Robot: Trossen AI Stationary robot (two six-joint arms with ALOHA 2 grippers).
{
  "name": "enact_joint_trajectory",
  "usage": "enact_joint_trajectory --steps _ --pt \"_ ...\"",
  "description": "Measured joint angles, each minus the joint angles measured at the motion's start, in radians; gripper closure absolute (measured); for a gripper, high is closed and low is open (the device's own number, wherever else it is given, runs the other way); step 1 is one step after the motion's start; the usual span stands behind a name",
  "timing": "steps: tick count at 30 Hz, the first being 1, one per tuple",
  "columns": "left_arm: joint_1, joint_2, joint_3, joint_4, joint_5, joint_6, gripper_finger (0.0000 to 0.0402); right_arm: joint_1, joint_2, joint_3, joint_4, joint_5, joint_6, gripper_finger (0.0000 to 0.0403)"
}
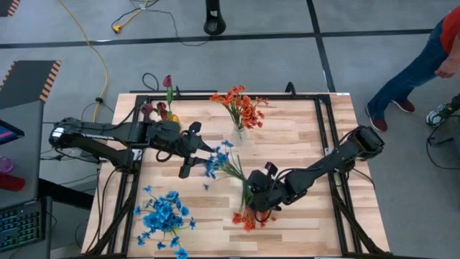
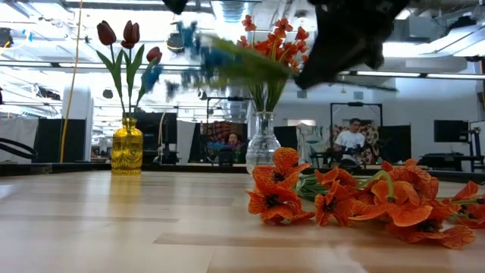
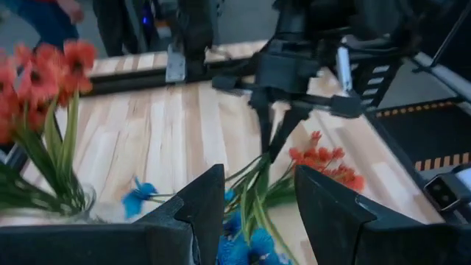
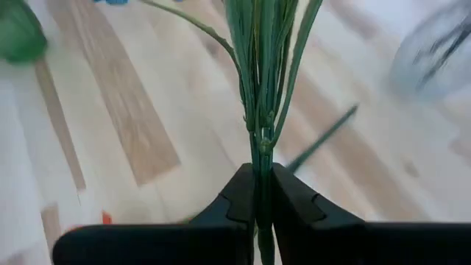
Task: Sort flowers into vase by color
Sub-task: Put the blue flowers into the green vase
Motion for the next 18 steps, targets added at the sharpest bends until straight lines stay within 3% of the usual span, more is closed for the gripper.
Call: enact_joint_trajectory --steps 9,18 --pt "-0.085 -0.103 0.008 0.003 -0.081 0.01 0.0248 0.004 -0.066 0.0 0.259 0.218 -0.325 0.0346" --pt "-0.147 -0.242 0.008 0.057 -0.148 0.057 0.0248 -0.067 -0.067 0.0 0.607 0.274 -0.677 0.0346"
